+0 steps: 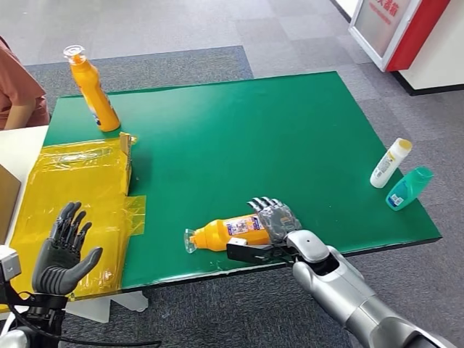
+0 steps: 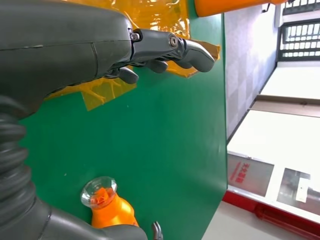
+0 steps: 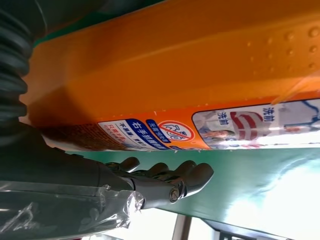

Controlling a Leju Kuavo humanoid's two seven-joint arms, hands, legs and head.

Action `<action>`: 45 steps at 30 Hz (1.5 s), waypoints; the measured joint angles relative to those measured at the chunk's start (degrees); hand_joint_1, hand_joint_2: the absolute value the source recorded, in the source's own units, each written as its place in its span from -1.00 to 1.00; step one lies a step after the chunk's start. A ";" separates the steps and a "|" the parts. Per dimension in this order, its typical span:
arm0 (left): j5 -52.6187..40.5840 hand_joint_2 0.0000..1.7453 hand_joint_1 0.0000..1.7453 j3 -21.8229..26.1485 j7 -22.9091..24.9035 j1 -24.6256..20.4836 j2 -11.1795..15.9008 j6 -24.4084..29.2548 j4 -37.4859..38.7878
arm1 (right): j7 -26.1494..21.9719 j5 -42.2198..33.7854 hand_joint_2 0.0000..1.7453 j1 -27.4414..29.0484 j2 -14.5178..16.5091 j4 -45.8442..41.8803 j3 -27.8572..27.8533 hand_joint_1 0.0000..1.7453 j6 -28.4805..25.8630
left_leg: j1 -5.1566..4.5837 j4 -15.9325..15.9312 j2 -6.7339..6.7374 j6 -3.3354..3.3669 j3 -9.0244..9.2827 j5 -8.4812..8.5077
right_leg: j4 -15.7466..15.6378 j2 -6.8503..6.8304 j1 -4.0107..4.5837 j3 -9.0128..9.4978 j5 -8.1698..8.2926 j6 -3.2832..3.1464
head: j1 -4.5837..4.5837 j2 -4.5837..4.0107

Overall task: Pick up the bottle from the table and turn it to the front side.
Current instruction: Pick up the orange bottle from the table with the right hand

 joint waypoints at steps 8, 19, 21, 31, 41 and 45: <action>0.19 1.00 -1.00 -0.50 -0.03 0.01 0.01 0.00 0.00 | 0.15 -0.13 1.00 -0.83 0.81 2.23 0.62 1.00 -0.30 | 0.00 0.00 0.01 0.02 0.01 0.03 | 0.00 0.00 0.01 0.01 0.06 0.02 | 0.00 0.00; 0.19 1.00 -1.00 -0.81 -0.11 0.04 0.01 -0.01 0.00 | 0.10 -0.24 1.00 -1.18 0.88 2.81 0.94 1.00 -0.48 | 0.00 0.00 0.01 0.02 0.01 0.03 | 0.00 0.00 0.01 0.02 0.06 0.03 | -0.01 0.00; 0.19 1.00 -1.00 -0.89 -0.12 0.05 0.01 0.00 0.00 | -0.05 -0.40 1.00 -1.20 0.91 2.85 0.94 1.00 -0.59 | 0.00 0.00 0.01 0.02 0.01 0.03 | 0.00 0.00 0.01 0.02 0.06 0.03 | -0.01 0.00; 0.16 1.00 -1.00 -1.55 -0.73 0.04 0.04 0.20 0.11 | -6.28 -13.44 1.00 -0.49 1.74 2.34 -1.33 1.00 -1.61 | 0.00 0.00 0.03 0.01 0.02 0.03 | 0.00 0.05 0.01 0.00 0.07 0.02 | -0.01 0.00; -2.19 1.00 -1.00 -3.54 -4.03 -0.02 0.29 2.87 1.18 | -16.86 -42.93 1.00 4.88 5.63 -4.83 -10.90 1.00 -1.55 | 0.00 0.00 0.03 0.02 -0.09 0.03 | 0.01 0.04 0.00 -0.09 0.05 0.03 | 0.01 0.00; -2.30 1.00 -1.00 -4.38 -4.03 -0.63 0.65 3.71 1.65 | -18.28 -49.12 1.00 5.38 6.68 -6.34 -13.49 1.00 -1.92 | -0.01 0.00 0.03 0.02 -0.12 0.03 | 0.01 0.04 -0.02 -0.12 0.06 0.04 | 0.00 0.00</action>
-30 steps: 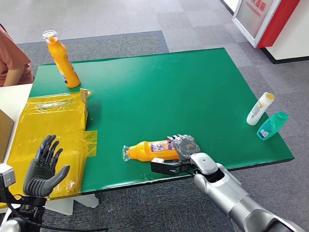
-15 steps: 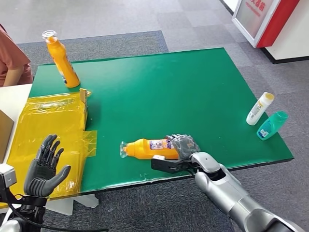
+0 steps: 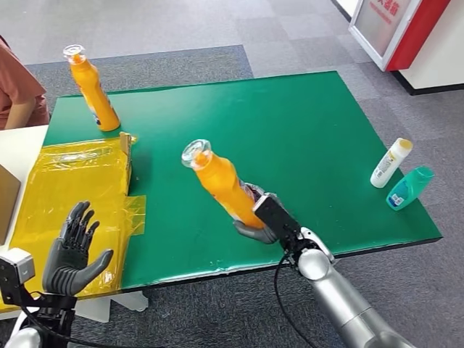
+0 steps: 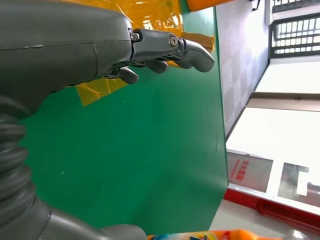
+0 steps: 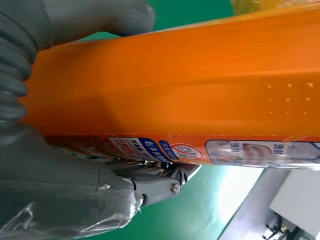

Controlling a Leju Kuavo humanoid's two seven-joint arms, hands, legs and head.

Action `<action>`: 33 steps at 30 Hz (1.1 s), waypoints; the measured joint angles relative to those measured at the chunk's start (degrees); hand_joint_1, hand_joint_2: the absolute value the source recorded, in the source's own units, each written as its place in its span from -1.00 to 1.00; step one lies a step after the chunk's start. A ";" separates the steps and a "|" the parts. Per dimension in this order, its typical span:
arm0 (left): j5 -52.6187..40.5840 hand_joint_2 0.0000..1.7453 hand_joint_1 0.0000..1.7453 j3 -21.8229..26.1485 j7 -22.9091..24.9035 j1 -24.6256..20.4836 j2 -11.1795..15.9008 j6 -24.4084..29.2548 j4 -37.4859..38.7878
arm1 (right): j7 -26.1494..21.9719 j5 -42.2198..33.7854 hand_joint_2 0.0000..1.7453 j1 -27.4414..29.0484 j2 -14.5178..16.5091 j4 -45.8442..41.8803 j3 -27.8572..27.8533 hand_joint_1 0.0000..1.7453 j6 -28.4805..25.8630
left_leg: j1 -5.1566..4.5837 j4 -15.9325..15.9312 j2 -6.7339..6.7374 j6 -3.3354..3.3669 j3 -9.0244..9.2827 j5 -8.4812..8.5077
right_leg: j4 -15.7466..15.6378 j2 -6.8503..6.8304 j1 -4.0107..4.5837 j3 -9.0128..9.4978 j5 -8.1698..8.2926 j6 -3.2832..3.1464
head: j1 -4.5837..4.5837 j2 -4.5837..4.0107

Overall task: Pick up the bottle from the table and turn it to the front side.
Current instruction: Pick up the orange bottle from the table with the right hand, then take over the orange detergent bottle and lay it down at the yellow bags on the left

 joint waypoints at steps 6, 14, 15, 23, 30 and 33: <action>0.09 1.00 -1.00 -1.80 0.15 -3.68 0.37 1.14 2.19 | -1.69 -9.23 1.00 -0.87 1.88 -1.25 -2.70 1.00 0.10 | 0.00 0.00 0.00 -0.03 -0.02 0.05 | 0.00 0.00 0.00 -0.02 0.03 0.00 | -0.01 0.00; 1.42 1.00 -1.00 -9.29 2.70 -12.68 0.38 1.90 6.32 | -1.85 -10.60 1.00 -5.25 4.73 -0.62 -1.65 1.00 -2.36 | 0.00 0.00 0.00 -0.08 -0.06 0.16 | 0.02 0.00 0.01 -0.08 0.17 -0.03 | 0.00 0.00; 1.52 1.00 -1.00 -10.21 3.02 -13.65 0.36 1.86 6.74 | -1.92 -10.81 1.00 -5.64 4.90 -0.44 -1.43 1.00 -2.49 | 0.00 0.00 0.00 -0.07 -0.07 0.17 | 0.02 0.00 0.01 -0.08 0.18 -0.02 | 0.00 0.00; 4.74 1.00 -1.00 -18.64 5.88 -21.79 -1.26 2.00 9.55 | -2.37 -12.22 1.00 -9.25 6.50 1.07 1.19 1.00 -3.32 | 0.00 0.00 -0.01 -0.05 -0.10 0.20 | 0.02 0.00 0.00 -0.09 0.21 0.02 | 0.00 0.00; 6.18 1.00 -1.00 -23.64 6.74 -25.25 -2.09 1.97 9.99 | -3.56 -11.21 1.00 -9.69 7.12 2.09 3.61 1.00 -4.07 | 0.00 0.00 0.00 -0.05 -0.11 0.20 | 0.03 0.00 0.00 -0.11 0.20 0.01 | 0.00 0.00; 6.32 1.00 -1.00 -25.48 7.37 -26.43 -2.44 2.34 9.97 | -4.20 -9.71 1.00 -9.64 7.40 2.12 5.31 1.00 -4.69 | 0.00 0.00 0.00 -0.05 -0.11 0.20 | 0.03 0.00 0.00 -0.12 0.20 0.01 | -0.01 0.00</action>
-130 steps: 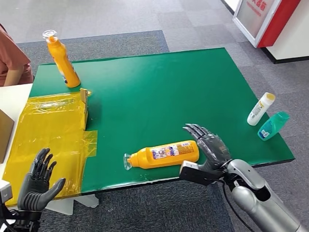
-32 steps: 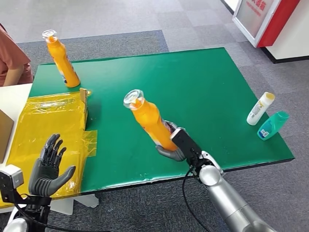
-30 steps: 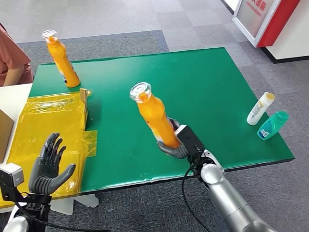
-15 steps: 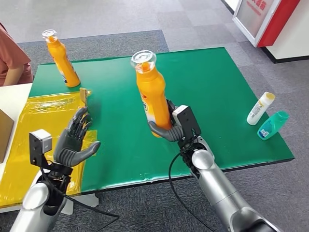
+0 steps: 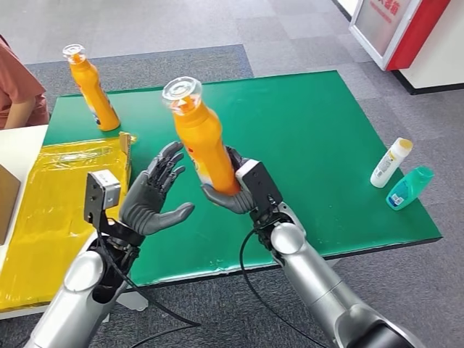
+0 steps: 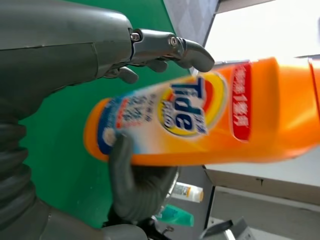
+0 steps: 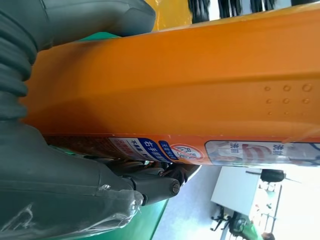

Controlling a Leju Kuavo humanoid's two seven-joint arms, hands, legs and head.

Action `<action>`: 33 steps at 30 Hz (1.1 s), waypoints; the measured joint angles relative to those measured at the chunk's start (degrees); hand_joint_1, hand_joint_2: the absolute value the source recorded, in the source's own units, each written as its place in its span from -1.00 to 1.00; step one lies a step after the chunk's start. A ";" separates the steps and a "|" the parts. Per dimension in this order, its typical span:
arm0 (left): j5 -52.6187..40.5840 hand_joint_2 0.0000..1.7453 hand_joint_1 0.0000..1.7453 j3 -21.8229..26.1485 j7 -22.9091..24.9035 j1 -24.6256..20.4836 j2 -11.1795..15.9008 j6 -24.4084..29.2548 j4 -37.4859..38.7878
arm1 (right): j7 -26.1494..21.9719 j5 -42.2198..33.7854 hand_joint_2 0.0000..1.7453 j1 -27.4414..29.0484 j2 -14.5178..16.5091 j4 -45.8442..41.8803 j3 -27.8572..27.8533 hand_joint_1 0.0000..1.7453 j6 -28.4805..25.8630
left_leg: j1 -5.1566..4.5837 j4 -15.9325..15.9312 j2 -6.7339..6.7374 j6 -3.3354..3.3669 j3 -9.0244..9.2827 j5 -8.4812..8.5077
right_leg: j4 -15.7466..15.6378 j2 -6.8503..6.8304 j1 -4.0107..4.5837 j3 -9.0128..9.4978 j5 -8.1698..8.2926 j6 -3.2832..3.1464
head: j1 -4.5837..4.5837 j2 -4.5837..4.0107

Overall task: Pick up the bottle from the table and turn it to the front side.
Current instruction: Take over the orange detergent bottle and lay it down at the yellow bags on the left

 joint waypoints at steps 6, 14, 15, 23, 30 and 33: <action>0.04 1.00 -1.00 -1.89 0.61 -1.33 -0.27 1.67 -0.10 | -0.67 1.75 1.00 0.28 0.36 -0.03 2.26 1.00 -1.14 | 0.00 0.00 0.00 0.00 0.00 0.00 | 0.00 0.00 0.00 0.00 0.00 0.00 | 0.01 0.00; -0.53 1.00 -1.00 -2.75 0.87 -2.16 -0.33 5.18 -0.93 | -1.75 4.55 1.00 1.58 0.38 -0.41 5.09 1.00 -1.98 | 0.00 0.00 0.00 -0.01 0.00 0.00 | 0.00 0.00 0.00 -0.02 0.00 0.00 | 0.01 0.00; -0.87 1.00 -1.00 -2.86 0.86 -2.27 -0.34 5.80 -1.08 | -1.88 5.03 1.00 1.93 0.38 -0.63 5.56 1.00 -2.15 | 0.00 0.00 0.00 -0.01 0.00 0.00 | 0.00 0.00 0.00 -0.02 0.00 0.00 | 0.00 0.00; -2.50 1.00 -1.00 -3.12 0.72 -2.74 -0.34 8.59 -1.50 | -2.16 6.07 1.00 3.53 0.36 -2.18 7.34 1.00 -2.78 | 0.00 0.00 0.00 -0.01 -0.01 0.01 | 0.00 0.00 0.00 -0.02 0.00 -0.01 | 0.01 0.00; -2.60 1.00 -1.00 -3.12 0.68 -3.48 -0.26 8.95 -1.50 | -2.17 6.22 1.00 3.80 0.36 -2.64 7.75 1.00 -2.78 | 0.00 0.00 0.00 -0.01 -0.01 0.02 | 0.00 0.00 0.00 -0.01 0.00 0.00 | 0.00 0.00; -2.61 1.00 -1.00 -3.13 0.68 -3.66 -0.24 9.03 -1.50 | -2.23 6.37 1.00 3.93 0.36 -2.79 7.83 1.00 -2.78 | 0.00 0.00 0.00 -0.01 -0.01 0.01 | 0.00 0.00 0.00 -0.02 0.00 0.00 | 0.00 0.00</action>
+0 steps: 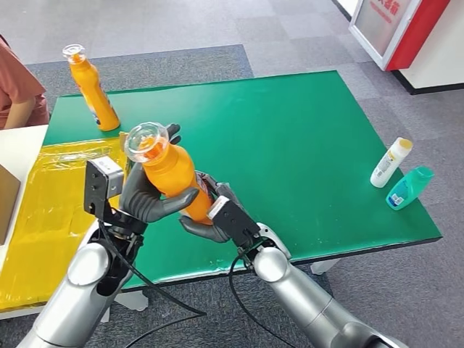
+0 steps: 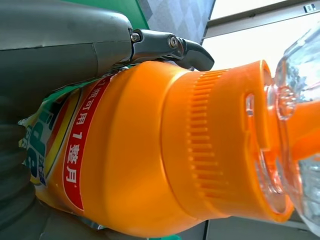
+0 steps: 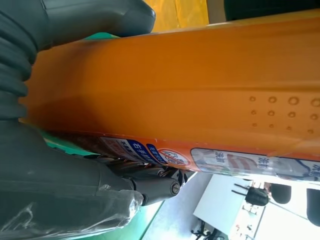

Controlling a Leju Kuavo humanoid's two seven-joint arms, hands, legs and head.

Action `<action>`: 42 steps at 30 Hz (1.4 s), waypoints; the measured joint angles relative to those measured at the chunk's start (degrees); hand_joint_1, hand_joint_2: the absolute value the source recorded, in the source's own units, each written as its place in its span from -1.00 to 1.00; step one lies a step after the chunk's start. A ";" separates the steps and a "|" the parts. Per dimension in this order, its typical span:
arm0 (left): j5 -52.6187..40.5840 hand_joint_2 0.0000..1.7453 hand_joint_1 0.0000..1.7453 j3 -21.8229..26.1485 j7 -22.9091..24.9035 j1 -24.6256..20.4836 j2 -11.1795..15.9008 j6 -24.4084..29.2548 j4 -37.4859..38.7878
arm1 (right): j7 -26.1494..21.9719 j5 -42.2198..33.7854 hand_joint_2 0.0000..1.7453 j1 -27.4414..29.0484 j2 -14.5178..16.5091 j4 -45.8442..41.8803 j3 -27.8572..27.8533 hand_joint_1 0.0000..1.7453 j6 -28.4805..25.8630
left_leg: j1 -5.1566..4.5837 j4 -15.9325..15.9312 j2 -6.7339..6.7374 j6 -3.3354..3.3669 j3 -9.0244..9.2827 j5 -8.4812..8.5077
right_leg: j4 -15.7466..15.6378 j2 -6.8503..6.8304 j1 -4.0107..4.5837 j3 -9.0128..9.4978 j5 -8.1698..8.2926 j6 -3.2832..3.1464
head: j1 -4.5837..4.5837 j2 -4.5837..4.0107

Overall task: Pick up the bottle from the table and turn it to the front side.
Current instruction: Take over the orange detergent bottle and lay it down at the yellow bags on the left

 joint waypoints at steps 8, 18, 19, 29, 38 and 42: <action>0.26 1.00 1.00 -0.30 0.58 -0.54 -0.08 -0.02 0.01 | -0.46 0.95 1.00 0.63 -0.03 -1.27 1.01 1.00 0.12 | 0.00 0.00 0.00 0.00 0.00 0.00 | 0.00 0.00 0.00 -0.01 -0.01 0.00 | 0.00 0.00; 0.60 1.00 1.00 -0.69 0.96 -0.66 -0.10 -0.34 0.00 | -0.44 1.01 1.00 1.03 -0.41 -2.12 1.18 1.00 0.13 | 0.00 0.00 0.00 0.00 0.00 0.00 | 0.00 0.00 0.00 0.00 0.00 0.00 | 0.00 0.00; 0.60 1.00 1.00 -0.69 0.96 -0.68 -0.10 -0.34 0.00 | -0.44 1.02 1.00 1.08 -0.42 -2.15 1.21 1.00 0.13 | 0.00 0.00 0.00 0.00 0.00 0.00 | 0.00 0.00 0.00 0.00 0.00 0.00 | 0.01 0.00; 0.60 1.00 1.00 -0.69 0.98 -0.90 -0.13 -0.33 0.00 | -0.44 1.04 1.00 1.38 -0.42 -2.67 1.52 1.00 0.14 | 0.00 0.00 0.00 0.00 -0.01 0.00 | 0.00 0.00 0.00 0.00 0.00 0.00 | 0.01 0.00; 1.01 1.00 1.00 -0.87 1.07 -0.91 -0.13 -0.38 0.00 | -0.44 1.04 1.00 1.53 -0.54 -3.01 1.53 0.66 0.15 | 0.00 0.00 0.00 0.00 -0.01 0.00 | 0.00 0.00 0.00 0.00 0.00 0.00 | 0.01 0.00; 1.17 1.00 1.00 -0.96 1.61 -0.93 -0.05 -0.60 0.01 | -0.44 1.03 1.00 1.61 -0.63 -3.10 1.53 -1.00 0.01 | 0.00 0.00 0.00 0.00 -0.01 0.00 | 0.00 0.00 0.00 0.00 0.00 0.00 | 0.01 0.00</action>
